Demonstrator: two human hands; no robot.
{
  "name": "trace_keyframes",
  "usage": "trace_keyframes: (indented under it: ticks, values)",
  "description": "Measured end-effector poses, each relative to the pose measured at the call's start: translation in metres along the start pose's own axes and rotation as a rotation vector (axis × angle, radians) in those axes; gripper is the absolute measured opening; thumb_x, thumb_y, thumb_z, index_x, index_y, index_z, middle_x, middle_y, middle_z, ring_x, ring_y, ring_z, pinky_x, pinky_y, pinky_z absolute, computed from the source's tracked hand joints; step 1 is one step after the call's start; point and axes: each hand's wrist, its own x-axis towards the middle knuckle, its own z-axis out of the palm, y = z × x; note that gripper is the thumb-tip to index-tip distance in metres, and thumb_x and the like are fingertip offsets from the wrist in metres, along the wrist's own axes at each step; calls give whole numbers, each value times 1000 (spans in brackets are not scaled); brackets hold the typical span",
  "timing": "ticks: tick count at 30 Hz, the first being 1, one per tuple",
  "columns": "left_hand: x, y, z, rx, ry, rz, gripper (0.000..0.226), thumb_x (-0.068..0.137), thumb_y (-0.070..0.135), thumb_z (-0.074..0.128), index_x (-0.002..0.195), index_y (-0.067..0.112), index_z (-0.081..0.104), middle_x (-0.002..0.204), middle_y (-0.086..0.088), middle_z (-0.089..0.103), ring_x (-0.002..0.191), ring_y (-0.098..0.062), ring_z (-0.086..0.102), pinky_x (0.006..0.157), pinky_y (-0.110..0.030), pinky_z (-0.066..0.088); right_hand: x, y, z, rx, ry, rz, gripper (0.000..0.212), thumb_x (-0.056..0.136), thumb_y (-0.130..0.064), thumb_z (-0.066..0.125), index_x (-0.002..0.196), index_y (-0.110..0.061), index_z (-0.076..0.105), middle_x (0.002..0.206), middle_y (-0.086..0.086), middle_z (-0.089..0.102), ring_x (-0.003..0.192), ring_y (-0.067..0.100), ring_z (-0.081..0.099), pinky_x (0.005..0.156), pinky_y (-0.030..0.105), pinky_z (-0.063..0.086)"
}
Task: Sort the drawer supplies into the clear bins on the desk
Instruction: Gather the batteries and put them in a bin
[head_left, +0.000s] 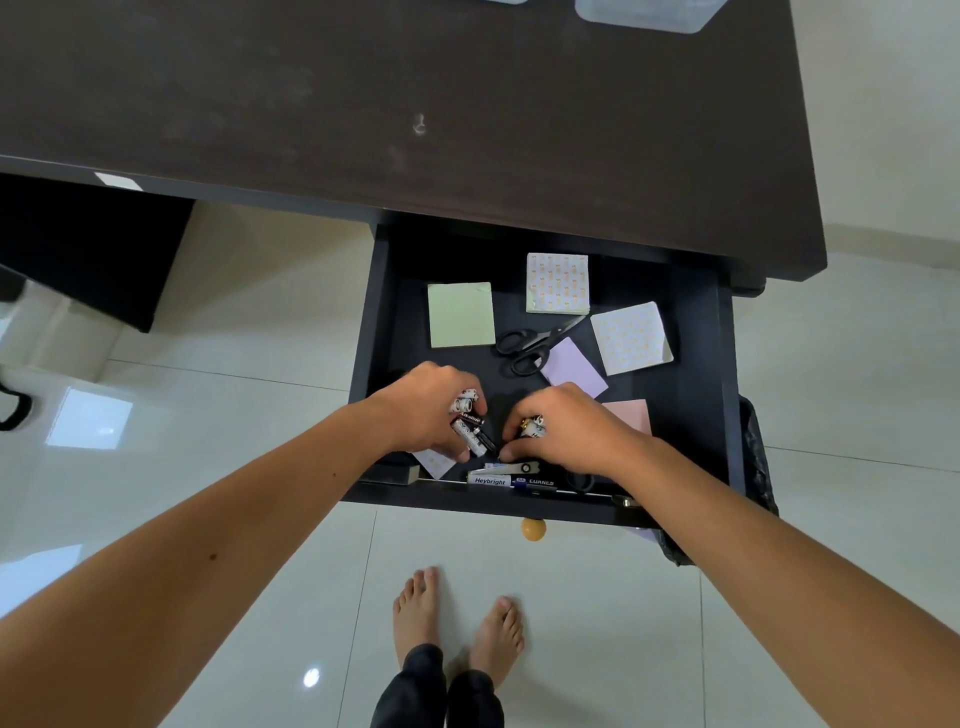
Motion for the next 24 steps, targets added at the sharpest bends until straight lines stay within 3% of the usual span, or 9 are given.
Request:
trace_keyframes:
  ticks: [8, 12, 14, 16, 18, 22, 24]
  values:
    - [5, 2, 3, 25, 2, -39, 50, 69, 28, 98, 113, 25, 74, 101, 3, 65, 101, -22, 65, 79, -31, 53, 2, -9, 2, -20, 28, 20, 27, 75, -46, 92, 94, -31, 79, 99, 1, 69, 92, 19, 64, 75, 38, 56]
    - [5, 1, 3, 15, 6, -42, 48, 70, 26, 97, 113, 25, 75, 97, 4, 64, 99, -22, 66, 79, -30, 52, -1, -6, 0, -23, 38, 14, 16, 83, -40, 88, 93, -31, 79, 100, 0, 69, 81, 10, 58, 61, 27, 43]
    - [6, 1, 4, 18, 5, -36, 43, 71, 27, 97, 108, 25, 76, 96, 5, 66, 98, -21, 66, 78, -31, 54, -2, -5, -1, -24, 42, 15, 13, 85, -38, 86, 92, -33, 77, 103, 0, 69, 79, 10, 60, 63, 29, 46]
    - [6, 0, 5, 10, 14, -35, 34, 73, 28, 95, 101, 24, 77, 95, 4, 70, 94, -20, 68, 77, -33, 58, -2, -2, -2, -14, 40, 26, 12, 86, -38, 85, 94, -34, 76, 106, 0, 70, 90, 17, 65, 73, 34, 54]
    - [7, -1, 6, -10, 32, -32, 29, 76, 30, 93, 99, 23, 78, 96, 1, 72, 92, -21, 68, 79, -36, 60, -4, -1, -5, -8, 37, 27, 13, 88, -36, 83, 97, -30, 76, 104, -2, 70, 93, 18, 65, 73, 31, 53]
    - [7, -2, 8, 2, 55, 11, 28, 83, 41, 87, 103, 23, 78, 96, 0, 71, 95, -21, 67, 83, -36, 58, -11, -1, -8, 5, 27, 16, 16, 90, -35, 82, 101, -25, 76, 88, -10, 64, 69, 5, 60, 51, 10, 40]
    - [7, -1, 9, 12, 56, 34, 30, 86, 47, 83, 104, 24, 77, 99, 0, 71, 98, -21, 64, 86, -37, 57, -14, 0, -10, 41, 32, 27, 16, 91, -34, 82, 101, -24, 75, 87, -8, 66, 63, 3, 59, 47, 9, 41]
